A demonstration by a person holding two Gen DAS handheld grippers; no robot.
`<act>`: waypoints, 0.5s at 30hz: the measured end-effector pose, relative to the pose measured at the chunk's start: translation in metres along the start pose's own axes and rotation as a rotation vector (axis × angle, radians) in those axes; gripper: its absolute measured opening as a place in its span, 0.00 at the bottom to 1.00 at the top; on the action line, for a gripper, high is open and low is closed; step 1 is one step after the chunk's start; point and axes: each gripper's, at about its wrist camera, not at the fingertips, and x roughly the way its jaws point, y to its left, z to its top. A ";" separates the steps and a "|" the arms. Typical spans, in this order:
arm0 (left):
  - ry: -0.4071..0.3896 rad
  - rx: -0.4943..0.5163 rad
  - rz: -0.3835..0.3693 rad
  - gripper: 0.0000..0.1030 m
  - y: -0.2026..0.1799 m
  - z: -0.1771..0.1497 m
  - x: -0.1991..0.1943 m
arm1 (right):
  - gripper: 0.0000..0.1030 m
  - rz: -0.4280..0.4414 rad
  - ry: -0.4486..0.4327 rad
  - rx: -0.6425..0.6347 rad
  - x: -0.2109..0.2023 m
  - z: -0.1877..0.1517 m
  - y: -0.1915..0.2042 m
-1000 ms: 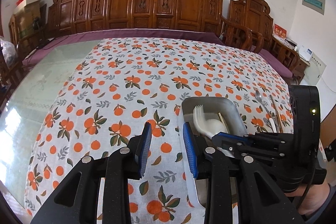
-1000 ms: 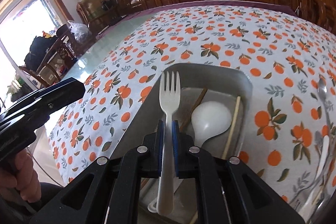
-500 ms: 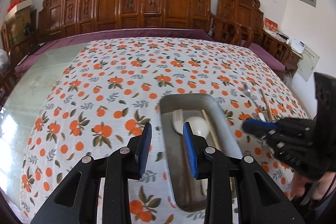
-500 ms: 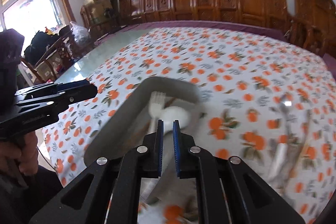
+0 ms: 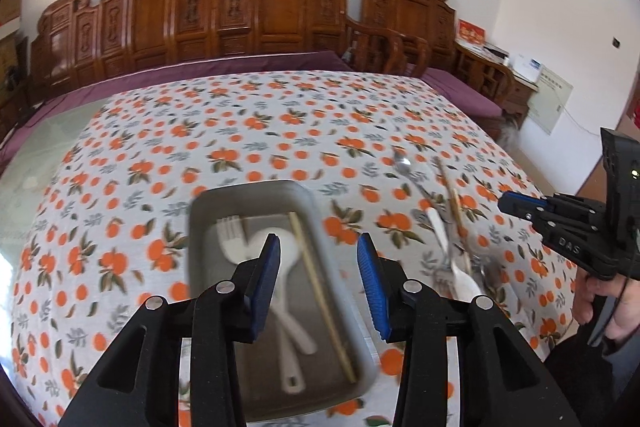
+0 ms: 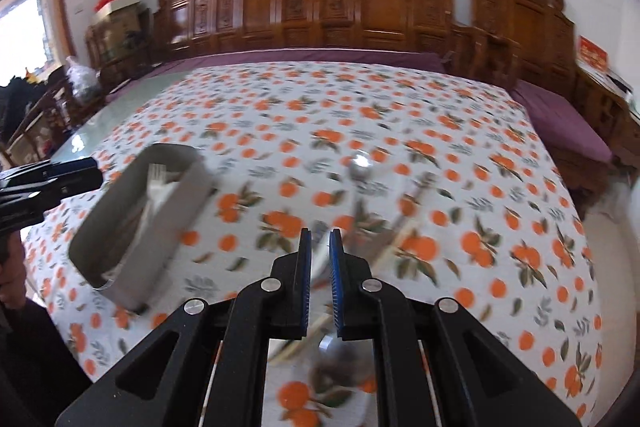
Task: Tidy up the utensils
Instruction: 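Reach the left tool to the utensil pile and grasp a metal fork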
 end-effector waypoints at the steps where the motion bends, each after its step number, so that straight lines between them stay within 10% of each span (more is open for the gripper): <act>1: 0.003 0.006 -0.004 0.37 -0.004 0.000 0.002 | 0.12 -0.003 0.001 0.018 0.001 -0.004 -0.005; 15: 0.084 0.111 -0.083 0.37 -0.067 -0.010 0.035 | 0.21 -0.030 0.050 0.074 0.026 -0.032 -0.035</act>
